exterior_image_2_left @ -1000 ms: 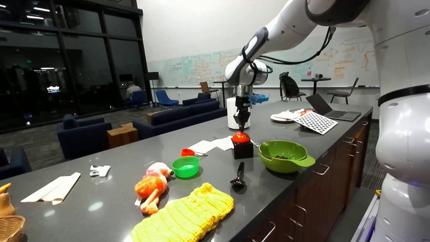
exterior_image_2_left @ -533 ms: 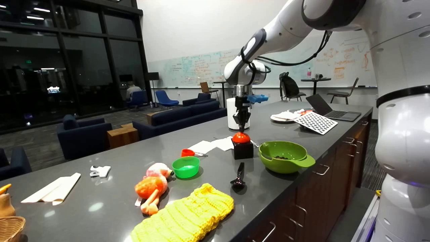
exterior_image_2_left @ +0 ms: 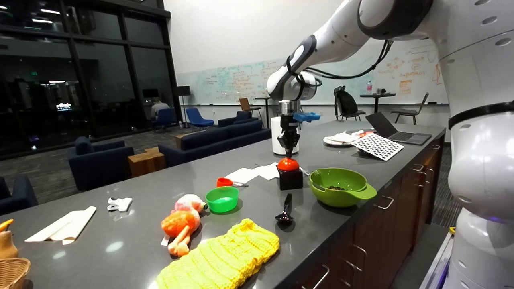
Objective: Press the orange button on the black box
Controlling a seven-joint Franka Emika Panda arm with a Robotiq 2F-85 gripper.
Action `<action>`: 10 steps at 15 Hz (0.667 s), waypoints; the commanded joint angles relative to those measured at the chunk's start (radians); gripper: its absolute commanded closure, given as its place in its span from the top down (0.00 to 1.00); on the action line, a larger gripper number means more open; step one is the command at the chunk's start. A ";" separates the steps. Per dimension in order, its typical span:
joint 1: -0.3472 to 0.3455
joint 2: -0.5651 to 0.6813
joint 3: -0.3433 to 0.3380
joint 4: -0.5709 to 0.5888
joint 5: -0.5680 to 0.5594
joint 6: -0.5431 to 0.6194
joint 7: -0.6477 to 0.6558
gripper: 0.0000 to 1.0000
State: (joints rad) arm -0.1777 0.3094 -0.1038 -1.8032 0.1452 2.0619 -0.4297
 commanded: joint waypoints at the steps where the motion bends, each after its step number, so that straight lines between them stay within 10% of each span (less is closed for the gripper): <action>1: -0.018 0.029 0.016 0.020 0.017 -0.016 0.017 0.00; 10: -0.013 0.032 0.011 0.016 -0.013 0.034 0.009 0.00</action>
State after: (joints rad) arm -0.1783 0.3145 -0.1035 -1.7958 0.1451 2.0607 -0.4205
